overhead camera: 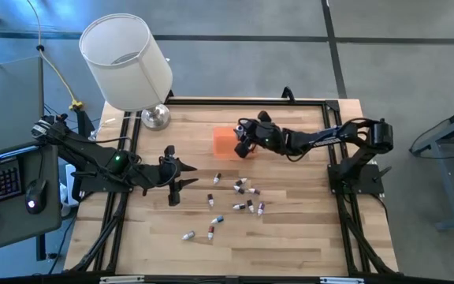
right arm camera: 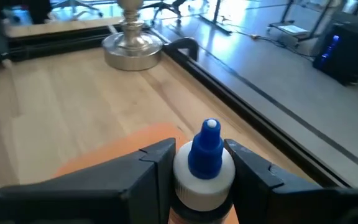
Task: Pick & Place food coloring
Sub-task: Put the large blue food coloring bottle into the bin
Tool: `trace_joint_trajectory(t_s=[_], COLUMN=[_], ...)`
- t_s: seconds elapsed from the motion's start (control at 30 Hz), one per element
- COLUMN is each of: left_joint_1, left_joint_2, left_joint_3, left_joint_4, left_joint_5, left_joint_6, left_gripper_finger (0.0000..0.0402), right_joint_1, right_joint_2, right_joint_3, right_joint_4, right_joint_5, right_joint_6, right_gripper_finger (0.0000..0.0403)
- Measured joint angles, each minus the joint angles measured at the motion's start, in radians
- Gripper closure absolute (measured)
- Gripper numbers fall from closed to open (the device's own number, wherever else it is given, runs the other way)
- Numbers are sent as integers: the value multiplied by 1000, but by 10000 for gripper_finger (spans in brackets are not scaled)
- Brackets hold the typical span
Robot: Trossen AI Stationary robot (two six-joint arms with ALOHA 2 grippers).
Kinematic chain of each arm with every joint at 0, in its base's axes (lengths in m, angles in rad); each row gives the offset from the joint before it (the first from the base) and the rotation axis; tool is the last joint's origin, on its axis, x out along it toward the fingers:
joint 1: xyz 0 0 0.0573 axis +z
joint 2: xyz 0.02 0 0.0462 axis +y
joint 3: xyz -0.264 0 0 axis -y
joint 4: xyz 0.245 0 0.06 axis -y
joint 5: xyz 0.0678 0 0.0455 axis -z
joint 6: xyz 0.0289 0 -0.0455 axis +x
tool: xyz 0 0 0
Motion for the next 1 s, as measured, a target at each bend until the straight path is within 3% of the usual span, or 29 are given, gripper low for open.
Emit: trace_joint_trajectory(t_s=[0.4, 0.57, 0.63, 0.77, 1.0], left_joint_1=[0, 0, 0, 0, 0], left_joint_2=[0, 0, 0, 0, 0], left_joint_3=[0, 0, 0, -1, -1], left_joint_4=[-1, -4, -5, -10, -44], left_joint_5=[-4, -6, -6, 5, 6], left_joint_6=[-2, -2, -2, -2, -2], left_gripper_finger=[250, 250, 250, 250, 250], right_joint_1=[-4, -20, -47, -149, -318], right_joint_2=[1, 2, 2, 2, 21], right_joint_3=[11, 138, 222, 359, 350], right_joint_4=[-8, -74, -186, -404, -383], right_joint_5=[-28, -55, -152, -520, -937], right_joint_6=[-22, -134, -175, -187, -295], right_gripper_finger=[290, 287, 287, 289, 287])
